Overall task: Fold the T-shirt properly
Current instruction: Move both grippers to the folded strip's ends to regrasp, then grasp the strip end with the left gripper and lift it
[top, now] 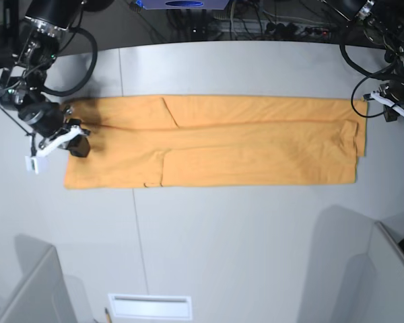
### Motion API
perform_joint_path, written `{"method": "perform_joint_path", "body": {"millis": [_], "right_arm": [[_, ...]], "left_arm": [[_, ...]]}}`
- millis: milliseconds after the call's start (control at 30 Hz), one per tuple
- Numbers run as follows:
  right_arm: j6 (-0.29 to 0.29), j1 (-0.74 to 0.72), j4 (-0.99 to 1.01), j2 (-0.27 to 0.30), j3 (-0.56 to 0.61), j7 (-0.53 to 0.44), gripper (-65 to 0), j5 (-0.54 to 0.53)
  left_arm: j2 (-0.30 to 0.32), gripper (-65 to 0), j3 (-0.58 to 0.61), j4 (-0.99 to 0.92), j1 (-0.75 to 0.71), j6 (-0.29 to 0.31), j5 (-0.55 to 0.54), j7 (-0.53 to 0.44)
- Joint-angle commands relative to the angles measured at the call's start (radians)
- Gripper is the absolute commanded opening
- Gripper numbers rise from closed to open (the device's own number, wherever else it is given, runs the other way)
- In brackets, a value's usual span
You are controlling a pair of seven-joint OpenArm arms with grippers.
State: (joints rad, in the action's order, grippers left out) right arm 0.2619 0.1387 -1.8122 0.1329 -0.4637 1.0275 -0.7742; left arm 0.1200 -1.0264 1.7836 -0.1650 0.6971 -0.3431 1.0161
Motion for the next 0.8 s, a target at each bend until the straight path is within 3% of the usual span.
{"method": "perform_joint_path", "body": {"millis": [0,33,200,300,467,600,767], "right_arm": [[0.006,0.002,-0.019,0.003,0.0,-0.013,-65.0,-0.018],[0.006,0.009,-0.019,-0.002,0.001,-0.013,-65.0,-0.018],[0.006,0.045,-0.019,-0.023,0.001,-0.013,-65.0,-0.018],[0.007,0.057,-0.019,-0.025,0.001,-0.013,-65.0,-0.018],[0.007,0.065,-0.021,-0.031,0.001,-0.014,-65.0,-0.018],[0.007,0.066,-0.021,-0.031,0.001,-0.014,-65.0,-0.018],[0.007,0.066,-0.021,-0.032,0.001,-0.014,-65.0,-0.018]], "left_arm": [[0.036,-65.0,-0.015,-0.005,-0.005,0.001,-0.05,-0.018],[0.043,-64.7,-0.015,-0.031,-0.012,0.001,-0.093,-0.018],[0.073,-23.7,-0.013,-0.129,-0.006,0.001,-0.179,-0.018],[0.073,-8.6,-0.012,-0.138,0.006,0.001,-0.179,-0.018],[0.079,-6.4,-0.002,-0.227,0.083,0.001,-0.173,-0.018],[0.142,-6.4,0.107,-0.353,0.121,0.001,-0.172,-0.03],[0.163,-6.4,0.192,-0.495,0.166,0.001,-0.173,-0.125]]}}
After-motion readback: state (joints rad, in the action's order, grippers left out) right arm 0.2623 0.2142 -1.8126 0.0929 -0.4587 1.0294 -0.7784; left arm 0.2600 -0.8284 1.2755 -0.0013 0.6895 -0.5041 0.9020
